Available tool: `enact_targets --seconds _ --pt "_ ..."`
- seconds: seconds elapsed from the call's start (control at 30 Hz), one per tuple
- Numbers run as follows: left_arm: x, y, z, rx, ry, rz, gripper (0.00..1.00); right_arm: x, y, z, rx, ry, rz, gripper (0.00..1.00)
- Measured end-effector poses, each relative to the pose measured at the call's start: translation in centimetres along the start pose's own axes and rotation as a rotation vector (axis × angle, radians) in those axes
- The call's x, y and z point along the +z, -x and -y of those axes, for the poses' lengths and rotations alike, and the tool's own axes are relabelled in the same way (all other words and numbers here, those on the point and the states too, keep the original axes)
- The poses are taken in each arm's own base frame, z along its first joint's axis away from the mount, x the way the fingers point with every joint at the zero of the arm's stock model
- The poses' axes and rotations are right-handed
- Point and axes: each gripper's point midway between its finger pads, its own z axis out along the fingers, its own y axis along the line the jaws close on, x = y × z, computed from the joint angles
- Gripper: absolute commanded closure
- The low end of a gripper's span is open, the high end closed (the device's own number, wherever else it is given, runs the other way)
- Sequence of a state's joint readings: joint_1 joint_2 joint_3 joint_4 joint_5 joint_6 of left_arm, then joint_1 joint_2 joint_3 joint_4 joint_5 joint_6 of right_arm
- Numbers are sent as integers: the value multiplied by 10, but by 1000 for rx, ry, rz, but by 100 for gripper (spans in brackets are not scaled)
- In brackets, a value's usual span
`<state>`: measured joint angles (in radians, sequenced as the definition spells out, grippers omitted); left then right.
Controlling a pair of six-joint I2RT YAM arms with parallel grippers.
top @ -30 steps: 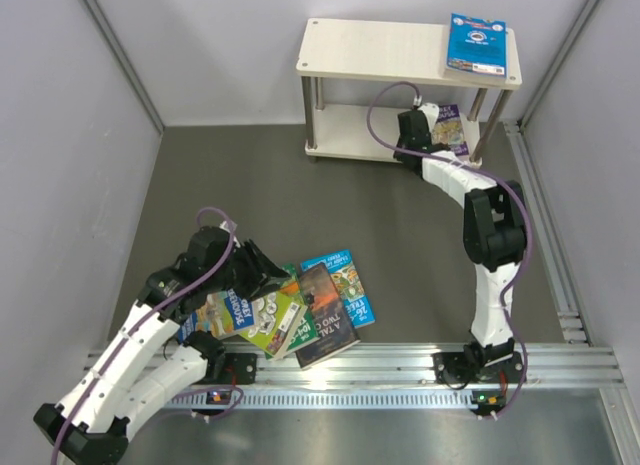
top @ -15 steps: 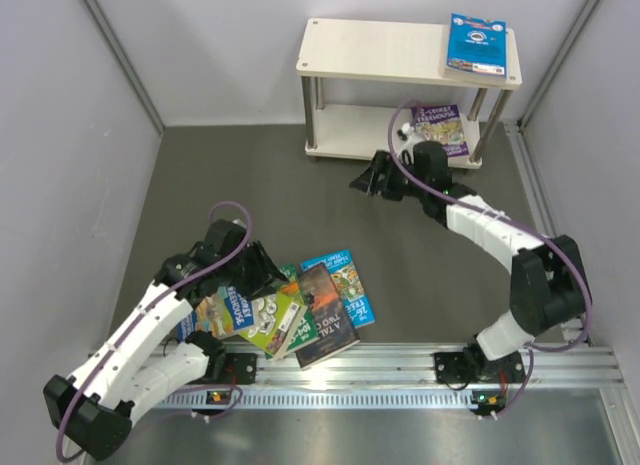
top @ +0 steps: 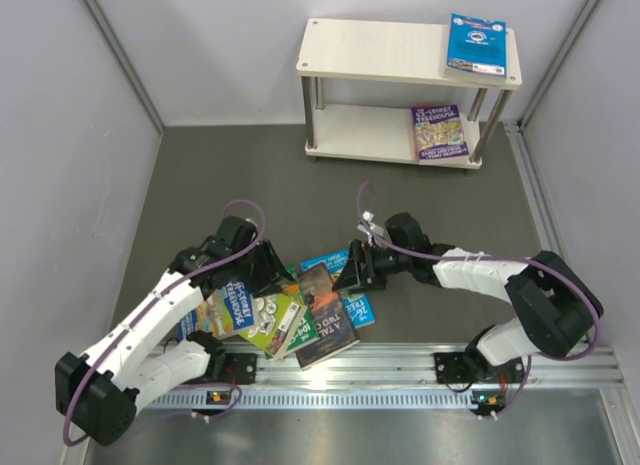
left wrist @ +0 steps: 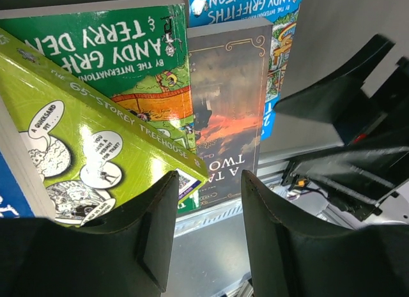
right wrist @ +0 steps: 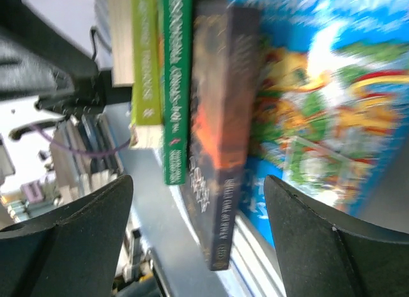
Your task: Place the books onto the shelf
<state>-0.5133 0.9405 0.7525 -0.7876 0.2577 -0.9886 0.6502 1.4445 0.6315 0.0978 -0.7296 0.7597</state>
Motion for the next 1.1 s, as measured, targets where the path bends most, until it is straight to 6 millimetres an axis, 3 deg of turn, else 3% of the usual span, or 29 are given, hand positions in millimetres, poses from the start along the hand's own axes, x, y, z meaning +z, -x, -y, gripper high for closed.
enact_targets --seconds 0.23,0.27,0.33,0.47,0.53,0.57,0.6,0.7,0.9,1.1 --pt "-3 0 2 13 -19 5 51 26 -52 -23 -19 91 -119 21" --pt "-5 -1 3 15 -26 9 51 31 -59 -24 -14 99 -141 24" --pt "-9 0 5 20 -43 21 51 43 -73 -25 -13 111 -186 40" --pt "-16 -1 8 28 -68 38 51 58 -91 -17 20 101 -245 45" --pt "-18 -2 7 28 -68 38 51 61 -93 -17 31 102 -255 42" --pt "-19 -3 5 28 -64 36 51 61 -93 -18 33 101 -256 31" --pt "-19 -4 5 29 -62 35 51 61 -92 -18 37 101 -256 26" --pt "-20 -6 2 32 -53 29 51 60 -91 -25 15 101 -258 18" --pt "-21 -8 -3 42 -35 21 51 62 -96 -28 -57 -3 -269 16" --pt "-20 -9 -5 61 -27 9 52 63 -121 -28 -99 -89 -318 17"
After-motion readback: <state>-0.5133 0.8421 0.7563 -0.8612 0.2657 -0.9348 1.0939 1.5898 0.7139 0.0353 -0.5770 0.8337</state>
